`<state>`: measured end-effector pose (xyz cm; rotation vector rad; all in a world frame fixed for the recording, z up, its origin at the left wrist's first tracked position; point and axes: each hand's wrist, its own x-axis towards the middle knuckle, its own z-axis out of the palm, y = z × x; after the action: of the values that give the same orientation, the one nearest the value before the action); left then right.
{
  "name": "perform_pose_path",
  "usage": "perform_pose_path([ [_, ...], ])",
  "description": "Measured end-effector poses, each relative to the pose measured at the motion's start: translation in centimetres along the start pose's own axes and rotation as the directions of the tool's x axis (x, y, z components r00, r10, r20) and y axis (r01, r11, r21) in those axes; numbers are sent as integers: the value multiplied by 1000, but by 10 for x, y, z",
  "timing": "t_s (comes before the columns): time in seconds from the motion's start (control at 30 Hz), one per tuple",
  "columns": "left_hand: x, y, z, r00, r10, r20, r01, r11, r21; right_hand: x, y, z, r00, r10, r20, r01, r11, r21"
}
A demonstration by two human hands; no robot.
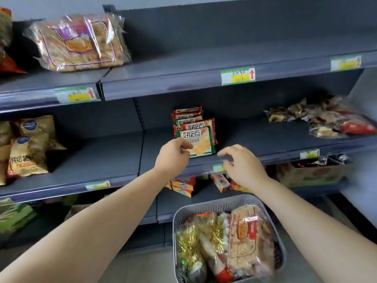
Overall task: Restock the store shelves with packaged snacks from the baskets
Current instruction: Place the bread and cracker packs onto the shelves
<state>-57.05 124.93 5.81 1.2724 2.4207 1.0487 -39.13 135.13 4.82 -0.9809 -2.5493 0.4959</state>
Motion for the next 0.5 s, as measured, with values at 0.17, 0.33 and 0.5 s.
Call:
perform_pose_path([
  [0.17, -51, -22, 90, 909, -220, 355, 184, 974, 133, -63, 88, 27, 937, 282, 207, -262, 958, -120],
  [0.33, -93, -32, 150, 710, -385, 589, 312, 923, 227, -117, 131, 53, 772, 487, 408, -426, 873, -237],
  [0.5, -114, -43, 182, 620, -478, 622, 370, 878, 305, -158, 137, 89, 611, 573, 547, -592, 789, -165],
])
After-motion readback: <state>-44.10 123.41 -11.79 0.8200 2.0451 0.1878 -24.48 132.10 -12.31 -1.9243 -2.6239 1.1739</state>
